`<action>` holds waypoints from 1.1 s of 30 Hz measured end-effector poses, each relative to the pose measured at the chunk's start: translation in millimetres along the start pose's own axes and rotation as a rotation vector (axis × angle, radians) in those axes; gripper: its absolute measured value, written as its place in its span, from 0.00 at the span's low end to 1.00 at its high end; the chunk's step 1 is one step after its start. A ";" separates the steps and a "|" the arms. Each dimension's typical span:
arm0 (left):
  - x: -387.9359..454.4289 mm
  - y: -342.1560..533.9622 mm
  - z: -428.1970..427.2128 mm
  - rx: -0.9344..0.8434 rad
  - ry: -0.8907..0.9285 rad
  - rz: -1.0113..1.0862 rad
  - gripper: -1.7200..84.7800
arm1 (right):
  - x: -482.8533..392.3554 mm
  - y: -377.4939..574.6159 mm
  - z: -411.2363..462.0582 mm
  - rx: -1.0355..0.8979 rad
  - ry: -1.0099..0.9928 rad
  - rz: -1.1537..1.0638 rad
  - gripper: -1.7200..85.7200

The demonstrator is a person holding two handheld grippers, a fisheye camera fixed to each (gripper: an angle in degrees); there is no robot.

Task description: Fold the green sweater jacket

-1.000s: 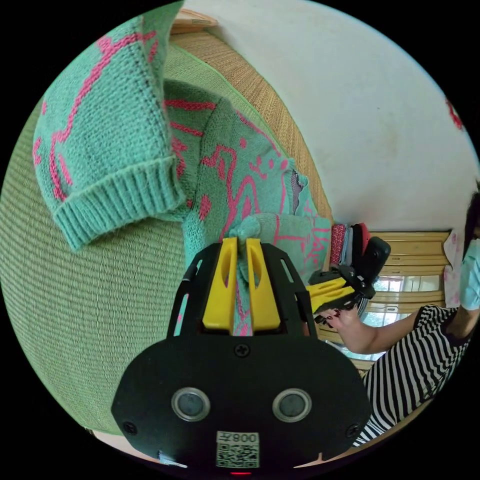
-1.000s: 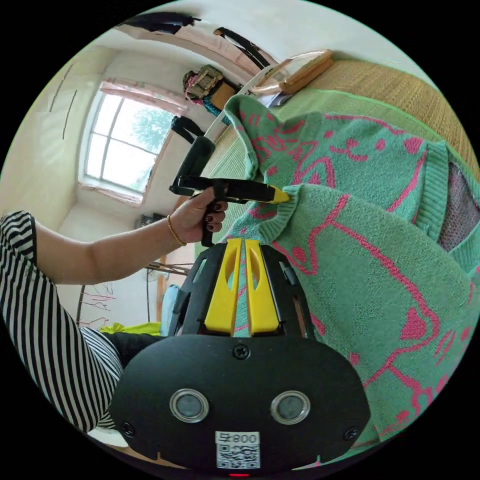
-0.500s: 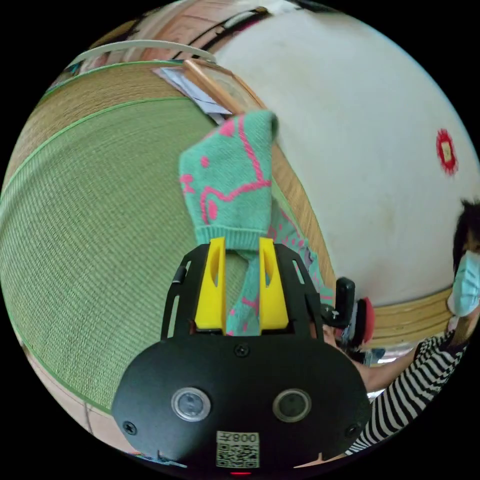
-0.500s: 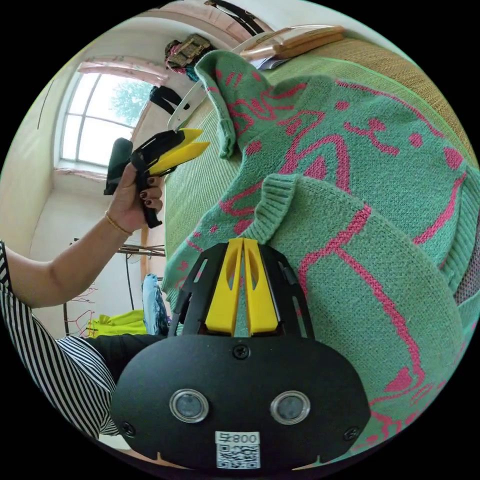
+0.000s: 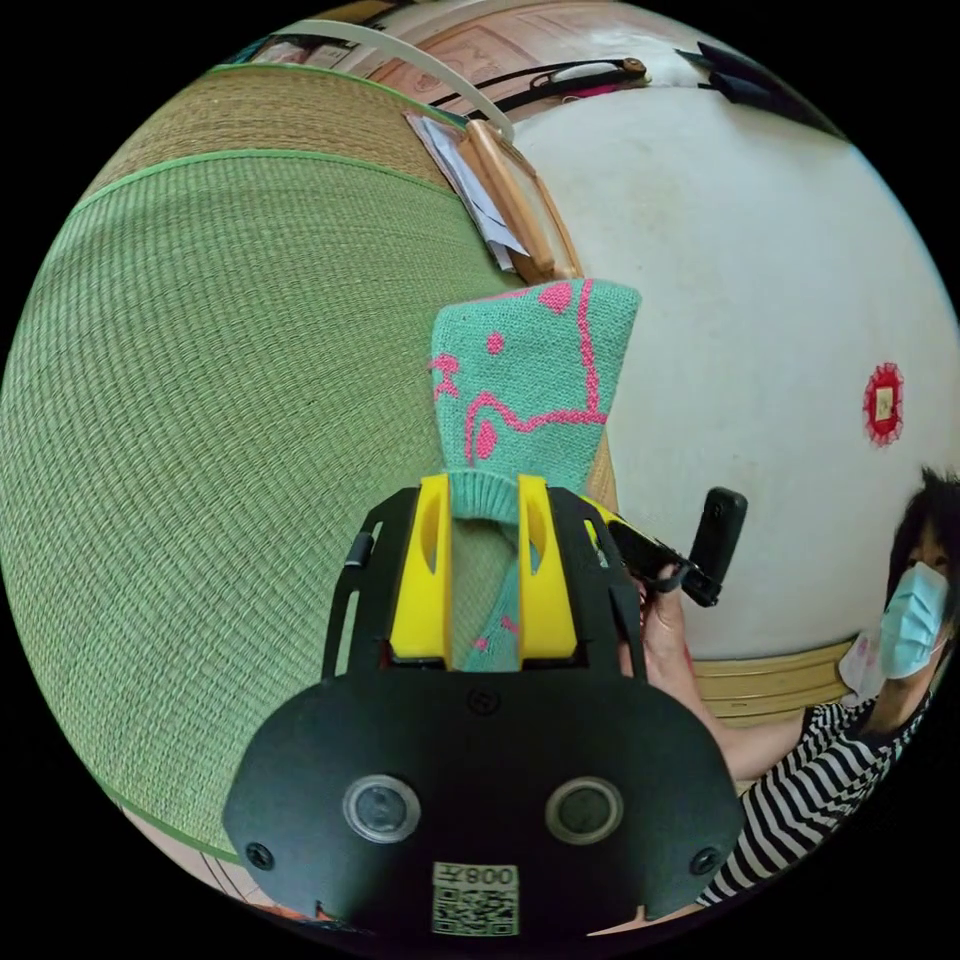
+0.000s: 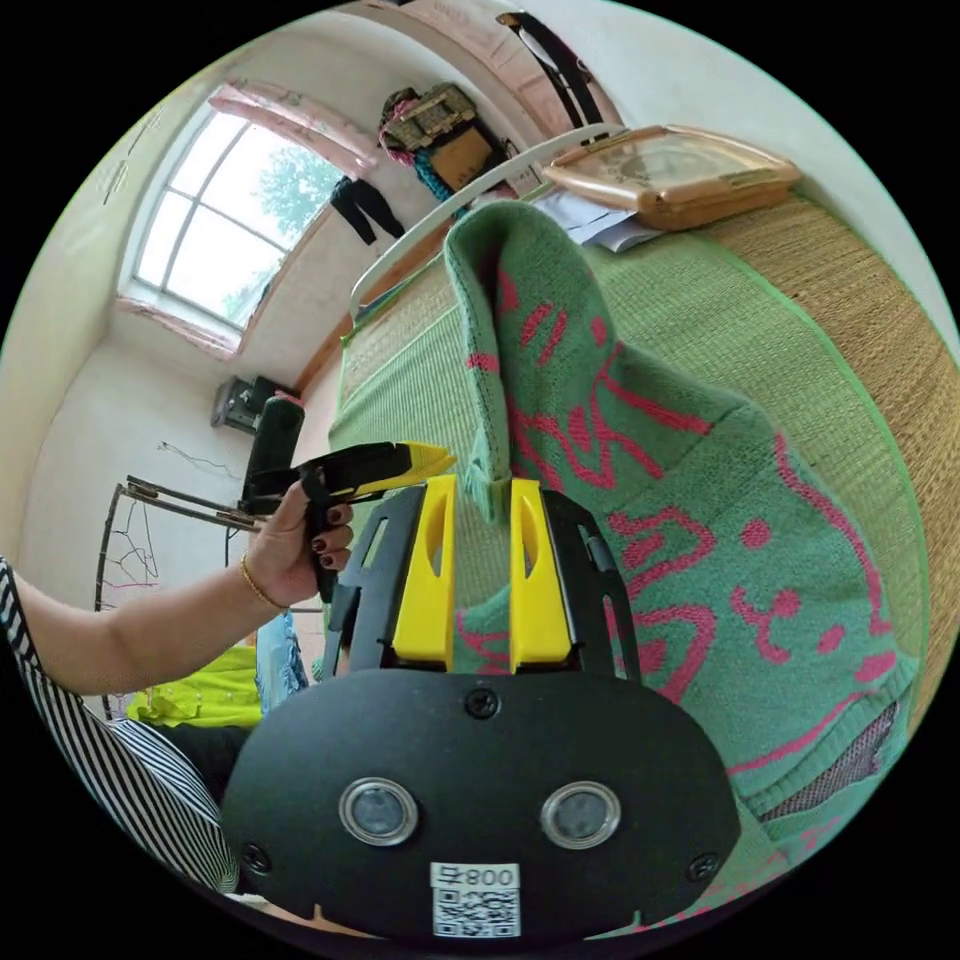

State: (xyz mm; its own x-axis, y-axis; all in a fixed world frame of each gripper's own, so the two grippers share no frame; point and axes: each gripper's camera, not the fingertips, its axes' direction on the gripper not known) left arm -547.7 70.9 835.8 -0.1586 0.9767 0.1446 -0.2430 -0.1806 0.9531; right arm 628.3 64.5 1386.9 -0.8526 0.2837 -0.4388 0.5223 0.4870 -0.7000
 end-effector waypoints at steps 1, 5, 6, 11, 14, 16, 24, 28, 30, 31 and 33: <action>-3.8 -0.3 -3.9 0.000 0.016 0.000 0.14 | 0.1 -0.2 0.6 -0.013 0.008 0.005 0.08; -15.8 -0.1 -13.7 -0.001 0.064 0.004 0.14 | 4.7 5.7 -20.3 -0.020 -0.082 0.003 0.06; -21.3 0.4 -14.9 -0.006 0.099 -0.004 0.14 | 9.0 8.3 -33.7 -0.003 -0.156 0.012 0.06; -49.7 5.1 -9.1 0.028 0.382 -0.094 0.16 | 26.0 21.3 -89.9 0.102 -0.369 0.038 0.05; -65.4 10.7 6.2 0.097 0.649 -0.161 0.17 | 32.5 29.3 -113.0 0.115 -0.420 0.049 0.05; -64.1 13.2 21.1 0.085 0.724 -0.165 0.16 | 34.5 35.6 -124.0 0.114 -0.422 0.051 0.05; -46.5 23.4 50.7 0.139 0.946 -0.146 0.09 | 51.0 88.9 -192.7 0.187 -0.499 0.073 0.05; -9.5 33.8 72.8 0.021 0.944 -0.064 0.08 | 58.8 135.5 -244.9 0.232 -0.501 0.050 0.05; 8.4 42.8 91.5 -0.064 0.940 -0.027 0.08 | 64.4 178.6 -282.7 0.262 -0.485 0.059 0.05; 18.8 51.5 107.5 -0.132 0.927 -0.015 0.08 | 66.2 190.3 -291.5 0.265 -0.476 0.069 0.05; 31.2 68.0 135.8 -0.241 0.910 -0.003 0.08 | 73.0 239.7 -323.7 0.272 -0.423 0.119 0.05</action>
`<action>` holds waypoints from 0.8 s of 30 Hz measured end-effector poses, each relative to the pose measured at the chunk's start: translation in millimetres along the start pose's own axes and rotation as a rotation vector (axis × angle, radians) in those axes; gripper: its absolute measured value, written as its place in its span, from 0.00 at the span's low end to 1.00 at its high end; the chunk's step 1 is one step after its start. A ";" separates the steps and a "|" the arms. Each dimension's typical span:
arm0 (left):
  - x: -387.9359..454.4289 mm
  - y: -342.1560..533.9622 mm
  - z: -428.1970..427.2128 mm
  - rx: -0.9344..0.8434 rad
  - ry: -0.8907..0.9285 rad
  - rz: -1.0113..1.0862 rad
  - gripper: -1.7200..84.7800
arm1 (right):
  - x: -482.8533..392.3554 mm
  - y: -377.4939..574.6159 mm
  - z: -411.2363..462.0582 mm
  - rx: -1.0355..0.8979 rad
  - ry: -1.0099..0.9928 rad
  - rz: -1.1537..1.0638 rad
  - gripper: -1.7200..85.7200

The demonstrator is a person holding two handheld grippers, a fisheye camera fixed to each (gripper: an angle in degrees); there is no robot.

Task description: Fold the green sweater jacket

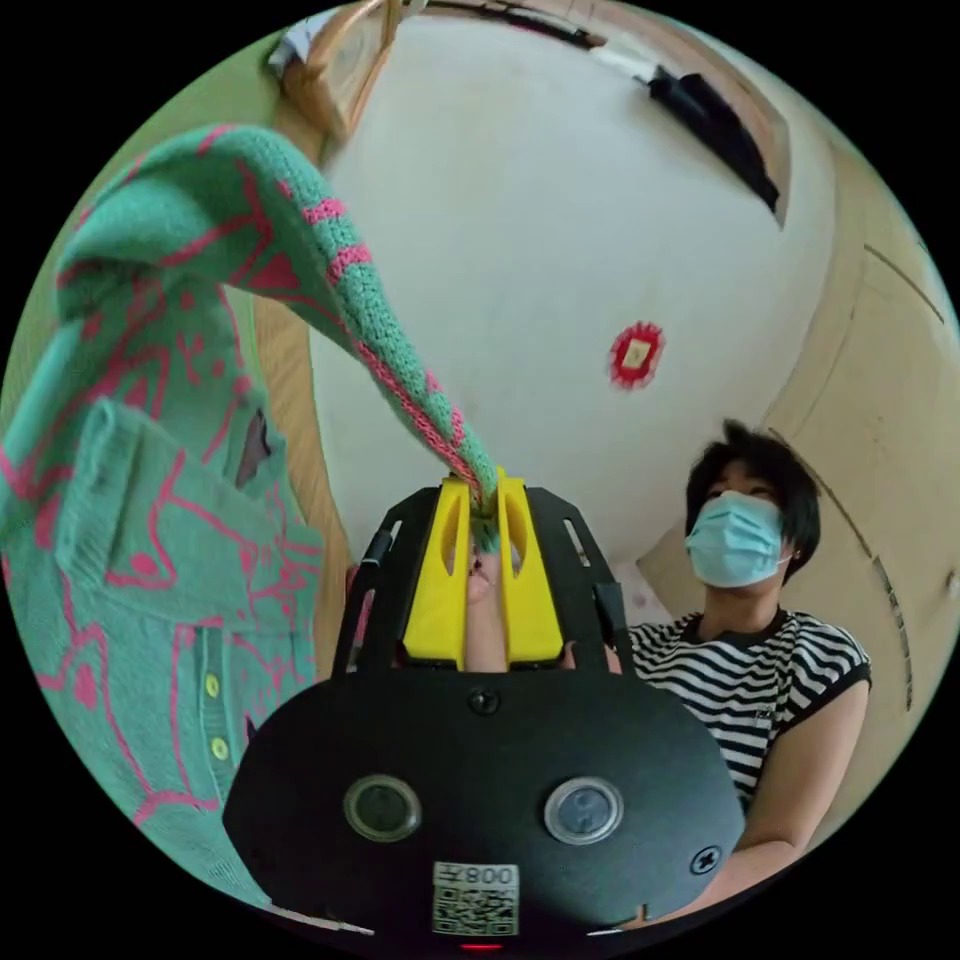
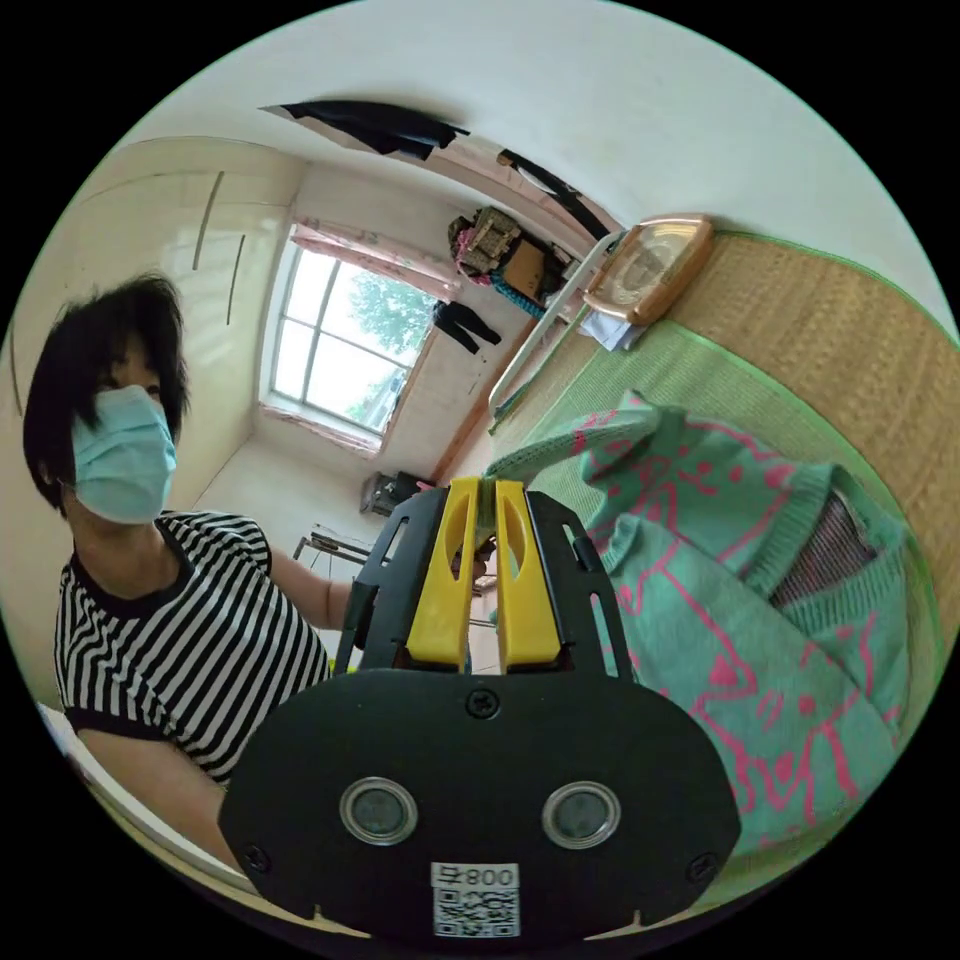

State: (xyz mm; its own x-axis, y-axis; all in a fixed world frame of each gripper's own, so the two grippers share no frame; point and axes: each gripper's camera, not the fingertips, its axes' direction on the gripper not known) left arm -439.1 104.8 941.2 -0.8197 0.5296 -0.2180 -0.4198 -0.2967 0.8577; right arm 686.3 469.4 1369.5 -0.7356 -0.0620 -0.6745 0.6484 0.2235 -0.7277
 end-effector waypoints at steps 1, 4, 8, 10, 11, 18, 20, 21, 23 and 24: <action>-14.8 8.0 19.1 -0.061 -0.007 -0.038 0.08 | -0.4 10.1 -10.2 0.001 0.015 0.015 0.05; -60.0 31.8 59.6 -0.167 -0.044 -0.153 0.08 | 5.0 60.5 -53.3 -0.007 0.080 0.107 0.05; -115.3 60.2 99.0 -0.272 -0.127 -0.285 0.08 | 28.0 125.9 -93.3 -0.052 0.142 0.263 0.05; -150.3 76.1 120.9 -0.315 -0.168 -0.355 0.08 | 40.0 148.5 -106.7 -0.065 0.139 0.321 0.05; -158.7 79.3 126.8 -0.328 -0.188 -0.368 0.08 | 48.0 161.2 -114.0 -0.092 0.147 0.353 0.05; -242.2 96.8 182.8 -0.395 -0.316 -0.420 0.08 | 73.9 201.0 -148.5 -0.225 0.239 0.414 0.04; -261.2 99.1 194.7 -0.404 -0.344 -0.432 0.08 | 78.1 208.7 -153.5 -0.241 0.257 0.418 0.04; -274.0 101.2 201.9 -0.401 -0.359 -0.448 0.08 | 81.9 214.2 -156.5 -0.249 0.272 0.427 0.04; -291.7 103.4 212.8 -0.404 -0.394 -0.452 0.08 | 89.6 223.0 -160.0 -0.258 0.296 0.448 0.04; -302.1 103.8 220.5 -0.427 -0.437 -0.434 0.08 | 95.3 229.2 -161.6 -0.260 0.306 0.465 0.04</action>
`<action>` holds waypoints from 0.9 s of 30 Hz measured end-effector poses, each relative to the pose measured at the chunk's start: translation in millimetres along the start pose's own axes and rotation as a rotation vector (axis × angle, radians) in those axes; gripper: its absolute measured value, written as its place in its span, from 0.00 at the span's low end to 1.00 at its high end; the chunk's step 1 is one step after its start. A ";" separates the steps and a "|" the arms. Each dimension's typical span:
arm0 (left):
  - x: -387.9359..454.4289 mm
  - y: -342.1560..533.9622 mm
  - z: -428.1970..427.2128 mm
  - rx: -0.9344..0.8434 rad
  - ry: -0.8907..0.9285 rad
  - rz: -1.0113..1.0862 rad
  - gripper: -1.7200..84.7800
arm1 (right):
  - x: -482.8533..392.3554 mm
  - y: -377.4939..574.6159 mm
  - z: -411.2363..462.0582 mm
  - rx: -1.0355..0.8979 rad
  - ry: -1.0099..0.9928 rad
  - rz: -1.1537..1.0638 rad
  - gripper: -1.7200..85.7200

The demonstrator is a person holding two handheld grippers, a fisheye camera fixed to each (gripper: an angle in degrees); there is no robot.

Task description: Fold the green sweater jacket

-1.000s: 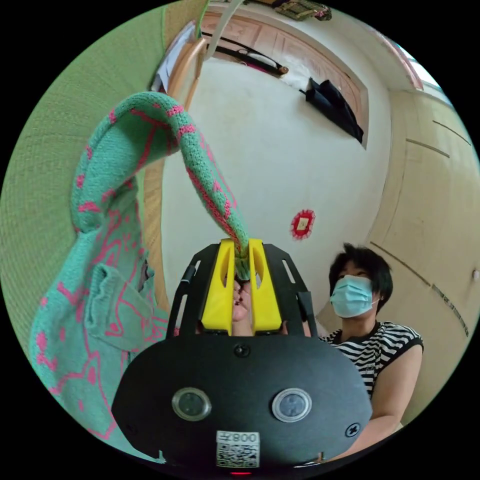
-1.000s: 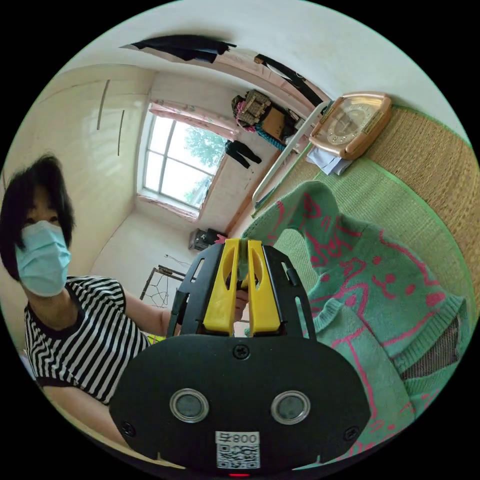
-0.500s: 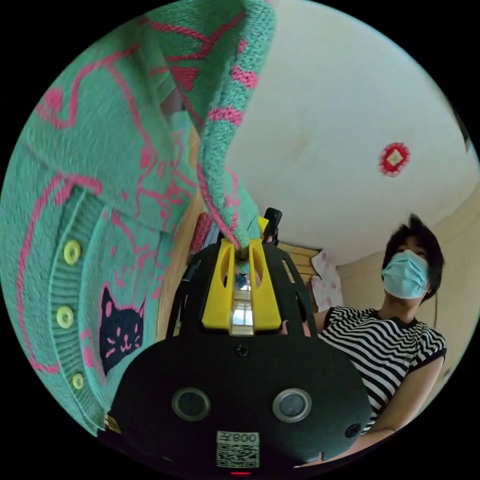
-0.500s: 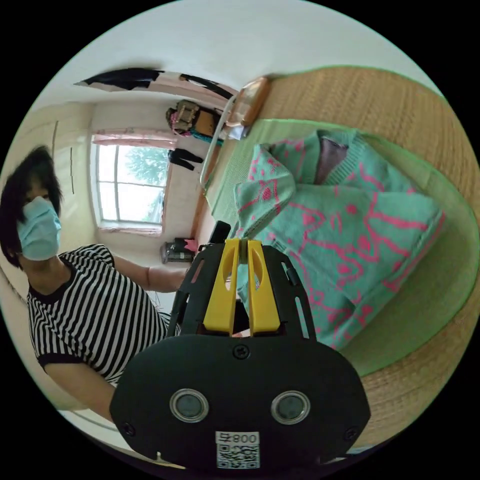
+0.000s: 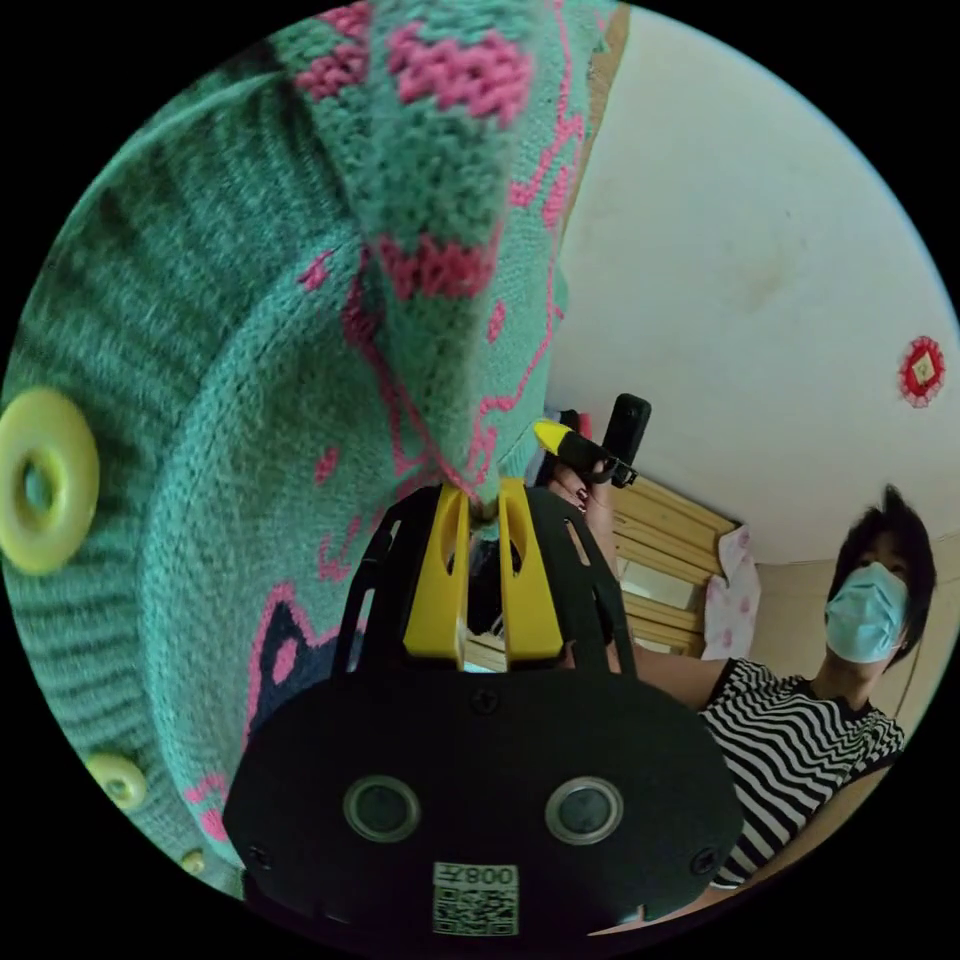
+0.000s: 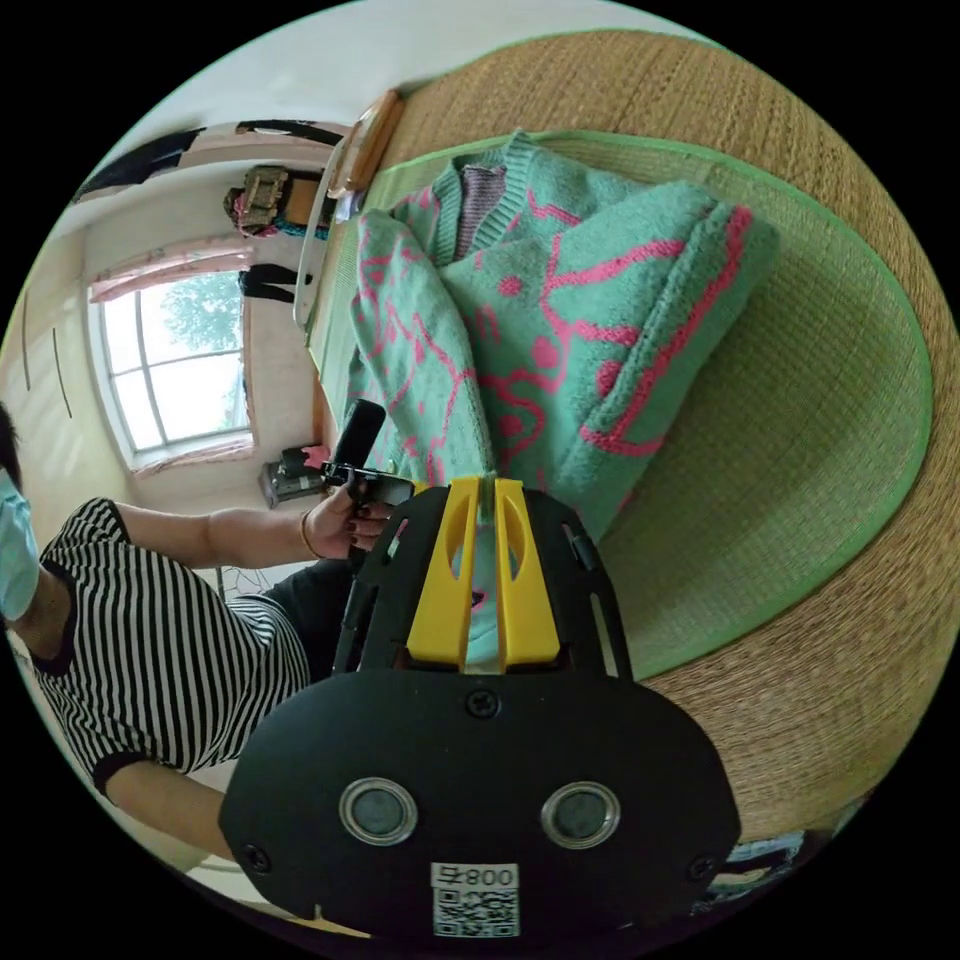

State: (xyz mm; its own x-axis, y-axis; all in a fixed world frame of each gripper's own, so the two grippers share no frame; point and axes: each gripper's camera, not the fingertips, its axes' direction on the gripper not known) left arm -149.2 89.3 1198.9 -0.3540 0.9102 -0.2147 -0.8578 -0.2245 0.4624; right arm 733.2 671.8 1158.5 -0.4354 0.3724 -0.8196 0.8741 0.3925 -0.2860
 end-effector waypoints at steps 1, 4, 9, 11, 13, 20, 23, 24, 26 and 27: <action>-5.1 -6.6 9.0 -0.004 -0.052 0.001 0.09 | 4.0 1.5 1.2 -0.001 0.004 0.011 0.04; -15.8 -19.0 30.5 -0.009 -0.072 0.007 0.09 | 20.7 10.8 5.0 0.017 -0.010 0.062 0.04; -20.5 -22.9 57.6 -0.009 -0.116 0.027 0.10 | 26.0 41.1 -6.5 0.102 -0.100 0.093 0.03; -20.3 -19.3 65.3 -0.013 -0.132 0.031 0.11 | 20.7 55.2 -15.6 0.153 -0.079 0.112 0.03; -17.3 -11.5 73.8 -0.034 -0.193 0.043 0.10 | 11.9 70.6 -27.4 0.224 -0.057 0.126 0.02; 14.7 -4.6 118.4 -0.186 -0.300 0.223 0.04 | -56.4 89.3 -35.9 0.406 0.330 0.091 0.02; 45.4 -42.2 146.9 -0.149 -0.370 0.420 0.03 | -63.0 78.1 -5.8 0.330 0.532 0.106 0.02; 58.1 -63.0 162.1 -0.130 -0.397 0.514 0.03 | -61.7 74.4 9.3 0.287 0.572 0.115 0.02; 72.7 -95.5 189.8 -0.117 -0.436 0.622 0.02 | -69.5 79.7 18.0 0.368 0.591 0.074 0.02; 79.1 -115.0 210.8 -0.136 -0.474 0.687 0.02 | -73.6 81.3 21.6 0.378 0.608 0.074 0.02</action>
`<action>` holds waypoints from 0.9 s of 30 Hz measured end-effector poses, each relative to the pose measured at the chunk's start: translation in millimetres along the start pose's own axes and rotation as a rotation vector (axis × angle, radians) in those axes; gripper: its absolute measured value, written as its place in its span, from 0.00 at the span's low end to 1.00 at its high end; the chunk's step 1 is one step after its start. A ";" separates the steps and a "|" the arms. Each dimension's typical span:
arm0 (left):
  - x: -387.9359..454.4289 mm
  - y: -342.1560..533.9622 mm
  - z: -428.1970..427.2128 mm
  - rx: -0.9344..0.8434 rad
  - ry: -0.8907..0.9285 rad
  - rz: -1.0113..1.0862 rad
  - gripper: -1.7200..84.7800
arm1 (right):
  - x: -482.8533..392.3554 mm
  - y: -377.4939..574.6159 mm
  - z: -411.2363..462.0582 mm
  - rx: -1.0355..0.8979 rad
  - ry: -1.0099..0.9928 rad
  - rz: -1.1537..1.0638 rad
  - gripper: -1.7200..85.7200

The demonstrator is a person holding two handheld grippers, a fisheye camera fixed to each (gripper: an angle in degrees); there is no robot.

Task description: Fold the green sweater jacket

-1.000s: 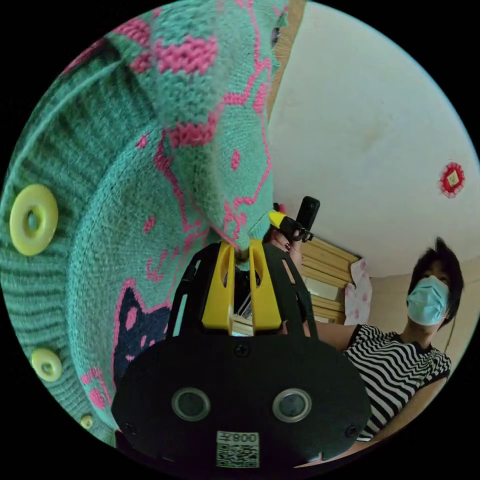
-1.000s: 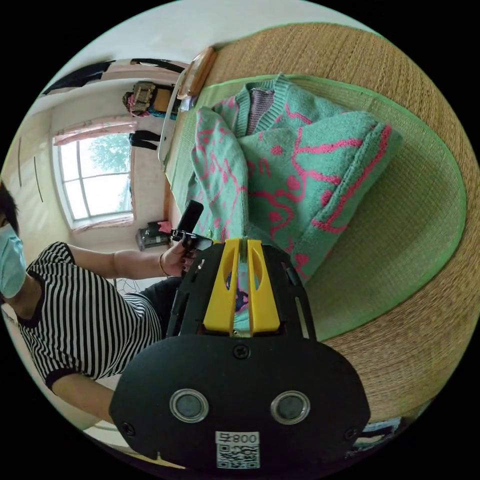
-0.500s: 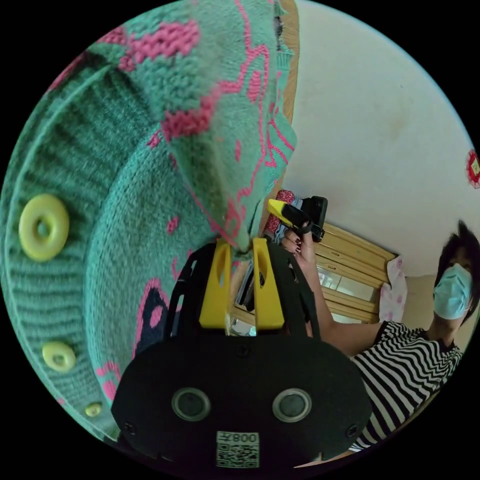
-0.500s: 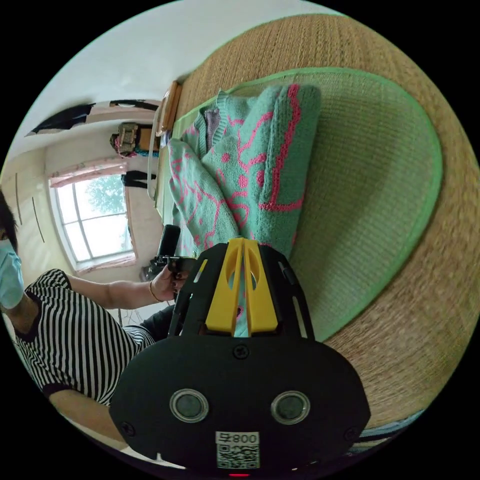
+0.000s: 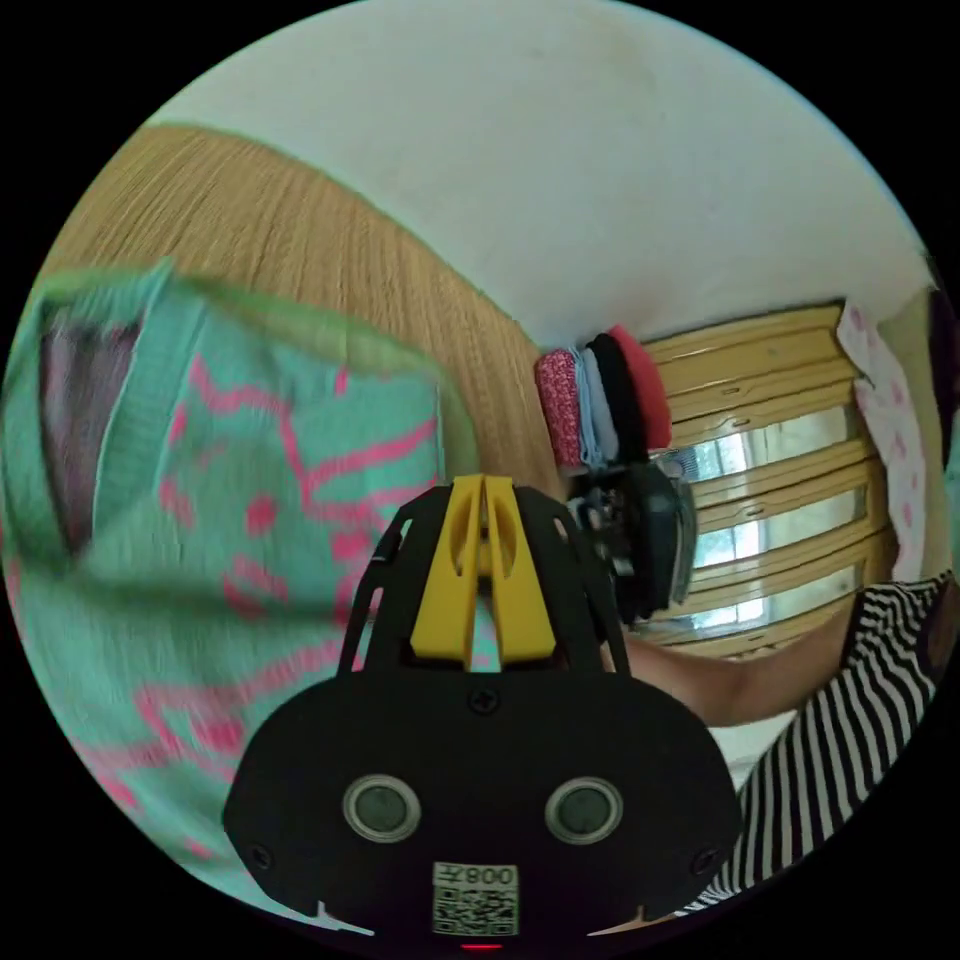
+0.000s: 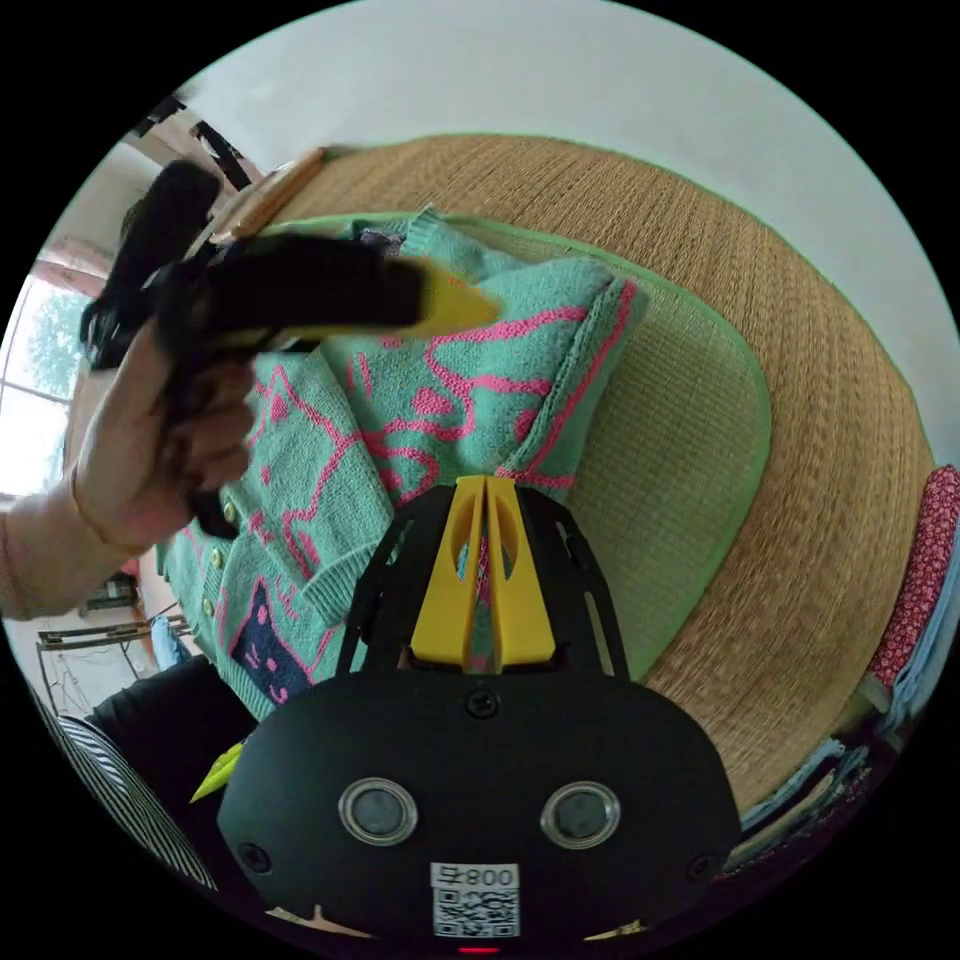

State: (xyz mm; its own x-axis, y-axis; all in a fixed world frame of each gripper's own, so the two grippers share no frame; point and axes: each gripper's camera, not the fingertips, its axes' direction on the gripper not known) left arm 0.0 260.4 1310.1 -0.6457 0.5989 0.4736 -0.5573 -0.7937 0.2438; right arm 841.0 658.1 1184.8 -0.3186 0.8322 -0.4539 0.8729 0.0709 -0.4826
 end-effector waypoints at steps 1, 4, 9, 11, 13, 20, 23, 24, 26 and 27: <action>-0.4 -19.5 18.0 -0.027 -0.068 0.041 0.02 | -2.4 0.8 -0.6 0.001 0.007 -0.004 0.02; -10.3 -43.8 68.9 -0.203 -0.152 0.064 0.02 | -12.9 4.5 -3.1 -0.009 0.043 -0.041 0.02; 10.8 -34.3 71.1 -0.155 -0.177 0.100 0.02 | -13.0 14.1 -26.0 0.048 0.014 0.036 0.02; 12.2 -34.0 79.1 -0.180 -0.202 0.118 0.02 | -17.9 17.4 -28.3 0.088 0.028 0.052 0.02; 7.9 -34.7 87.0 -0.197 -0.122 0.094 0.02 | -24.6 15.6 -19.2 0.052 0.021 0.039 0.02; 43.2 17.9 20.9 -0.028 -0.126 0.140 0.02 | -40.2 18.8 -8.3 0.004 0.061 0.033 0.02; 35.0 67.1 -35.1 0.044 -0.176 0.035 0.02 | -44.4 16.1 -15.2 0.024 0.060 0.046 0.02; 28.9 90.5 -63.5 0.094 -0.225 -0.025 0.02 | -49.2 14.7 -22.7 0.065 0.051 0.043 0.02; 16.9 125.8 -108.1 0.167 -0.307 -0.135 0.02 | -60.1 9.0 -31.5 0.126 -0.011 0.018 0.02; 8.8 148.3 -136.8 0.217 -0.377 -0.209 0.02 | -70.4 0.0 -32.2 0.143 -0.094 -0.013 0.02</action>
State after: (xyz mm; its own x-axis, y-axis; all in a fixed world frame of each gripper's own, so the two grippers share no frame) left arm -159.7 162.5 1234.6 -0.2750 0.6997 0.6594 -0.5073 -0.6882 0.5187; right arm 875.3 617.3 1240.9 -0.3683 0.7760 -0.5121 0.8092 -0.0036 -0.5875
